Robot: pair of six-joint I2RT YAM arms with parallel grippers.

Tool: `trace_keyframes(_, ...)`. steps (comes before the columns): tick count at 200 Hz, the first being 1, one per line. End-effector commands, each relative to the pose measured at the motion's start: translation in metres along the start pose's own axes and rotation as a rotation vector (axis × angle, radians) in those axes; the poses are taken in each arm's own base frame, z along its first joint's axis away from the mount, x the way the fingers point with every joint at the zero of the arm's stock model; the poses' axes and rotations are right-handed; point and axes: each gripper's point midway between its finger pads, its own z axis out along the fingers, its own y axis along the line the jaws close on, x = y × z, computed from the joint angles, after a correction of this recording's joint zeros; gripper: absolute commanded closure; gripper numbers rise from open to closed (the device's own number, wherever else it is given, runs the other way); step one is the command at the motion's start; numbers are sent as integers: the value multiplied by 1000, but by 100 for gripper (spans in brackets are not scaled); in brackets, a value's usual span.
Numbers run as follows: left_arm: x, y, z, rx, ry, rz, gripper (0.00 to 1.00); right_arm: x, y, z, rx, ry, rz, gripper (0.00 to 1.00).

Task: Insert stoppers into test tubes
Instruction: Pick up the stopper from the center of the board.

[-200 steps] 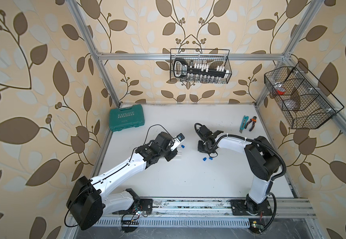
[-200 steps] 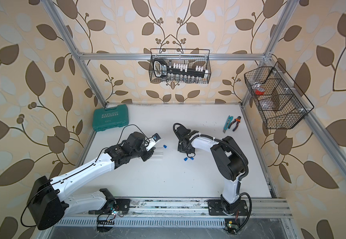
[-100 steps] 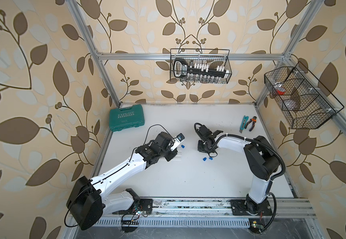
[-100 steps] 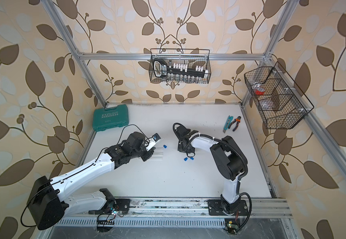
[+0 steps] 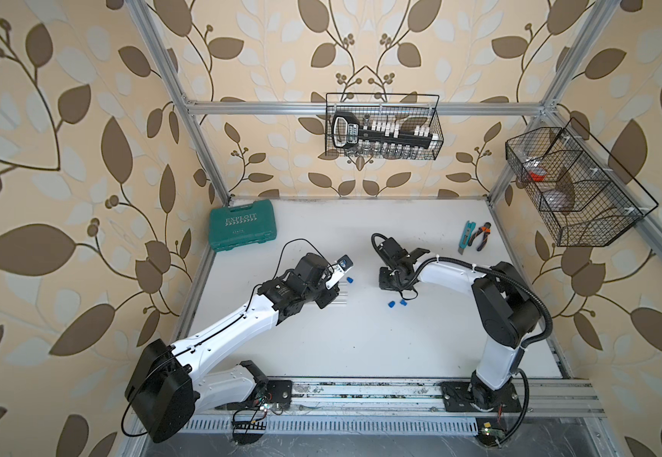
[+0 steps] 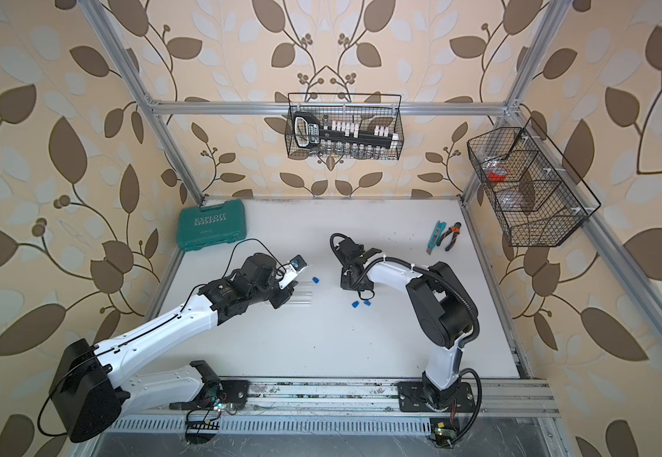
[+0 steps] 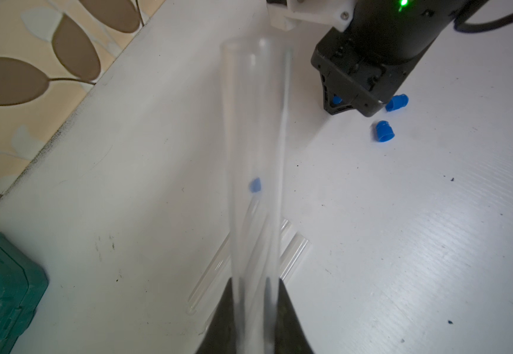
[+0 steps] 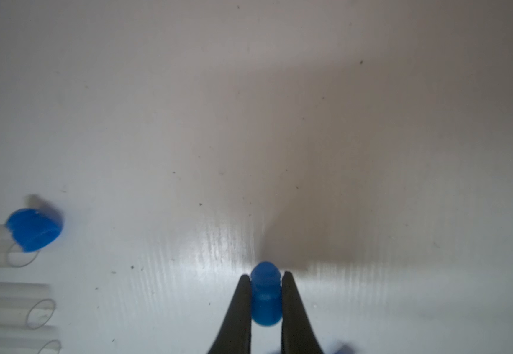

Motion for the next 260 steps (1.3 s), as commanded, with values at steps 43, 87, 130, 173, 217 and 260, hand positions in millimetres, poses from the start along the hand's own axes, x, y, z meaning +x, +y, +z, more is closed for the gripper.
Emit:
trace_keyframes(43, -33, -6, -33, -12, -245, 233, 100, -17, 30, -127, -304, -207, -316, 91)
trace_keyframes(87, -21, -16, -30, 29, -192, 434, 100, 19, 45, -175, -525, -178, -487, 91)
trace_keyframes(130, -17, -9, -27, -31, -191, 552, 100, 62, 54, -199, -657, -172, -741, 88)
trace_keyframes(173, -11, -26, -27, -16, -286, 691, 100, 81, 60, -206, -727, -152, -895, 88)
trace_keyframes(217, -6, -34, -27, -15, -329, 759, 100, 95, 73, -199, -779, -76, -948, 88)
trace_keyframes(260, 0, -36, -22, -6, -307, 813, 100, 100, 87, -193, -803, -52, -987, 88)
